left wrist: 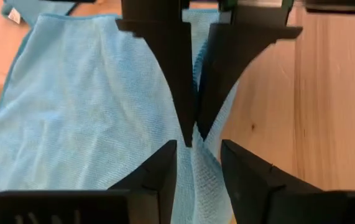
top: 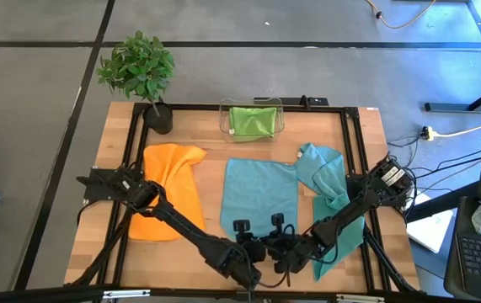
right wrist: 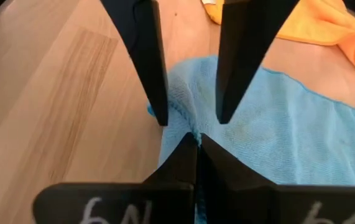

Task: Fold microfiber towels
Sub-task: Fold the top left blue microfiber towel

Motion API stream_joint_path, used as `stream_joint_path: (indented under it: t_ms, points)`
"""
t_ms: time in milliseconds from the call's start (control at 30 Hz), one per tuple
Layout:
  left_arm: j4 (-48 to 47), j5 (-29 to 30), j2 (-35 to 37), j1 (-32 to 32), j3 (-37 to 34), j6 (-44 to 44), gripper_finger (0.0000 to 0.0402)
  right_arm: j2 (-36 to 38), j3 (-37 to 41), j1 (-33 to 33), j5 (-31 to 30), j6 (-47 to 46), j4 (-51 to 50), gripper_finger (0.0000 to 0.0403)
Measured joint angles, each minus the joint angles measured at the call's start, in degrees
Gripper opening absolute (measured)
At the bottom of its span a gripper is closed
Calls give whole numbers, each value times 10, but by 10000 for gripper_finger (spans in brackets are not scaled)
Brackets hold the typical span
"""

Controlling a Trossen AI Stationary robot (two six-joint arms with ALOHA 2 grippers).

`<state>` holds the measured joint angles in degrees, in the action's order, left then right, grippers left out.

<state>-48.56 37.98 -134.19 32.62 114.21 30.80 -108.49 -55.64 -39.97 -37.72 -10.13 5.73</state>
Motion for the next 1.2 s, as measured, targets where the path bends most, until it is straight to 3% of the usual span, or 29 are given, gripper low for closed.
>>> stream_joint_path:
  t_ms: [533,1200]
  points:
    - [-62,2,0,-4,0,47,114,17,-8,17,-18,20,-15,7]
    - [-64,63,0,-7,0,78,114,49,-8,31,-26,30,-33,7]
